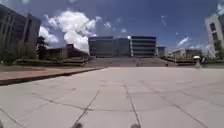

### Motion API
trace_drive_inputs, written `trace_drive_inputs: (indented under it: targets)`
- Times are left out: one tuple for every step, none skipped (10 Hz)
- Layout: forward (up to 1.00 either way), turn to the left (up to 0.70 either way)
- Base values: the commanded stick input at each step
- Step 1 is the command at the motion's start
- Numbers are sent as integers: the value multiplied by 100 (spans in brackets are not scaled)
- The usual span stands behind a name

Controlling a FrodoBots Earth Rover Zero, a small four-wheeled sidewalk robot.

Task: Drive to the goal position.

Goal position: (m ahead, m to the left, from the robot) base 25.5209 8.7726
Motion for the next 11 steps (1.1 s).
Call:
trace_drive_inputs:
  targets:
    - [70,0]
    - [70,0]
    - [70,0]
    - [70,0]
    - [70,0]
    - [70,0]
    - [70,-32]
    - [70,-32]
    - [70,-32]
    - [70,-24]
    - [70,-2]
